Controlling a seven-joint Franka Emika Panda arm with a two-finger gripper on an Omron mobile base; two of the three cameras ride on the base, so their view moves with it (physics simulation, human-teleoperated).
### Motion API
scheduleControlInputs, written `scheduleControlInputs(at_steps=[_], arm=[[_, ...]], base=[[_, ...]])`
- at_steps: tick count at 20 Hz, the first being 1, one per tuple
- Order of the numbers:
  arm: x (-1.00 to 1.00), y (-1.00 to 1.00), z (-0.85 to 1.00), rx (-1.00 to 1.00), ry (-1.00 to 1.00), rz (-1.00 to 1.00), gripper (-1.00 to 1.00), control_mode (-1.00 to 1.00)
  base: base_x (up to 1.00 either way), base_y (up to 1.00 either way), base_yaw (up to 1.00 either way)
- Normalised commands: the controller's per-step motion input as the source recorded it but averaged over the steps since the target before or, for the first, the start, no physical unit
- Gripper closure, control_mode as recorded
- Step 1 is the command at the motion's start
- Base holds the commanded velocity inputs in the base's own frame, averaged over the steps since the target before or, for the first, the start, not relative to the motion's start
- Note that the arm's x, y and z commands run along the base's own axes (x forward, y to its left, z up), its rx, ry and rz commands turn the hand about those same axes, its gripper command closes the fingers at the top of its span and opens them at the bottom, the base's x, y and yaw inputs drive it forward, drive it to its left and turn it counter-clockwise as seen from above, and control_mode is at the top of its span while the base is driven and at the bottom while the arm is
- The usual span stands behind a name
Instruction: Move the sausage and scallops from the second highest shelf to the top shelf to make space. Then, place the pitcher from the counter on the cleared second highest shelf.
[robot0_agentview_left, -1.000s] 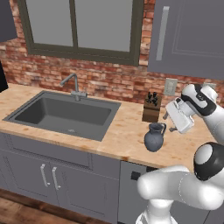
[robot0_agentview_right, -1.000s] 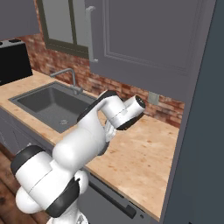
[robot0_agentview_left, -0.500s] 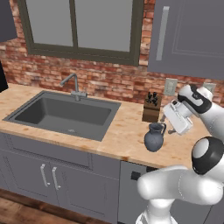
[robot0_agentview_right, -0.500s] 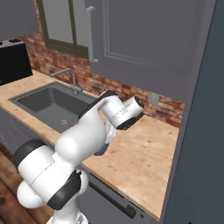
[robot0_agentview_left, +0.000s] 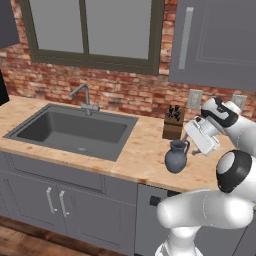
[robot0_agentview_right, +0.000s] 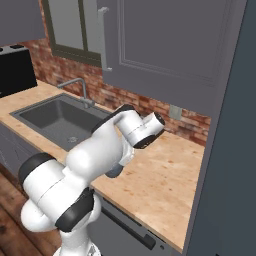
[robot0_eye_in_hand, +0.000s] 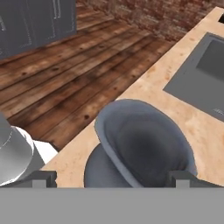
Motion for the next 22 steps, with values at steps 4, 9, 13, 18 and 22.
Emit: scheduleControlInputs(at_steps=[4,9,13,18,22], arm=[[0.23,-0.02,0.00,0.00,0.00,0.00,-1.00,-1.00],[0.24,-0.10,0.00,0.02,0.00,0.00,-1.00,-1.00],[-0.12,-0.13,0.03,0.03,0.00,0.00,-1.00,-1.00],[-0.38,-0.02,0.10,0.00,-0.02,0.01,-1.00,-1.00],[-0.02,-0.01,0.00,0.00,0.00,0.00,-1.00,-1.00]], base=[[0.00,0.00,0.00],[0.00,0.00,0.00],[0.00,0.00,0.00],[0.00,0.00,0.00],[0.00,0.00,0.00]])
